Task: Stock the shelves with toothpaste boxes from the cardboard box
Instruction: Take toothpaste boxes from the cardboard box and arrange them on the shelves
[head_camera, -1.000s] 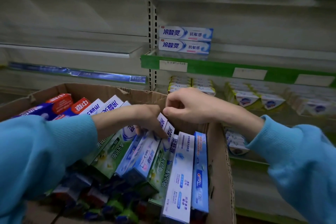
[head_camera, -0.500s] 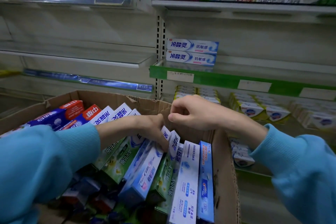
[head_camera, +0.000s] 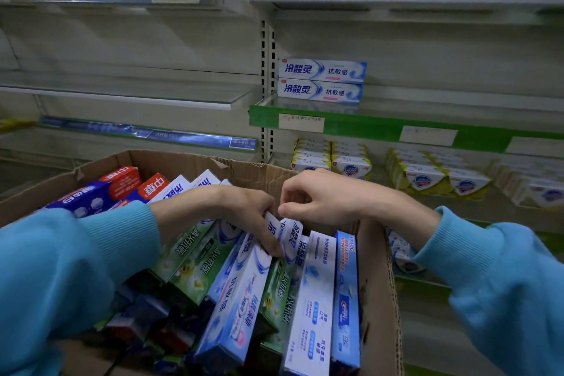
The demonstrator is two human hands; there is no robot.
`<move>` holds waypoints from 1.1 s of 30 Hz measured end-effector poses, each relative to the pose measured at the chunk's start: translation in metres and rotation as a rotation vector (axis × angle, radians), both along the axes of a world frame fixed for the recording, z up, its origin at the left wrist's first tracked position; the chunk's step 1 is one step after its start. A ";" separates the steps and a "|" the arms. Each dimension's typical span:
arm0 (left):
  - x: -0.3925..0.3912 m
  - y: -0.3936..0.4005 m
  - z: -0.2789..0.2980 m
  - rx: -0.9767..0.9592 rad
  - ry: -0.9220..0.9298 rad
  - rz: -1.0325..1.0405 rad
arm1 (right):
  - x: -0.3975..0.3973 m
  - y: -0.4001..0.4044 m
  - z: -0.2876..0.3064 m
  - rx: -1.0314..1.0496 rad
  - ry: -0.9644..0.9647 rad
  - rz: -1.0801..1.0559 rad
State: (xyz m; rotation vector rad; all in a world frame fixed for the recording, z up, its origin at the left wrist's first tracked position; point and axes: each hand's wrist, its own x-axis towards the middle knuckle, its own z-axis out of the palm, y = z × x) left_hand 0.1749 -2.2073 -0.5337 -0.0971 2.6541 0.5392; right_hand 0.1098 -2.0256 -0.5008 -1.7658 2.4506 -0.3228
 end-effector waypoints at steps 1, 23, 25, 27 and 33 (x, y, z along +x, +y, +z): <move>0.000 -0.002 0.001 0.017 -0.007 -0.013 | -0.001 0.000 0.000 -0.001 0.001 0.001; 0.004 -0.019 0.017 0.151 -0.212 -0.224 | -0.009 0.000 -0.001 -0.009 -0.004 0.026; 0.005 -0.025 0.021 0.199 -0.178 -0.224 | -0.009 0.000 -0.001 -0.013 -0.004 0.025; 0.008 -0.030 0.028 0.298 -0.138 -0.201 | -0.009 0.000 0.000 -0.014 -0.015 0.035; 0.010 -0.050 0.057 0.712 0.119 -0.038 | -0.008 0.004 0.017 -0.127 -0.270 0.097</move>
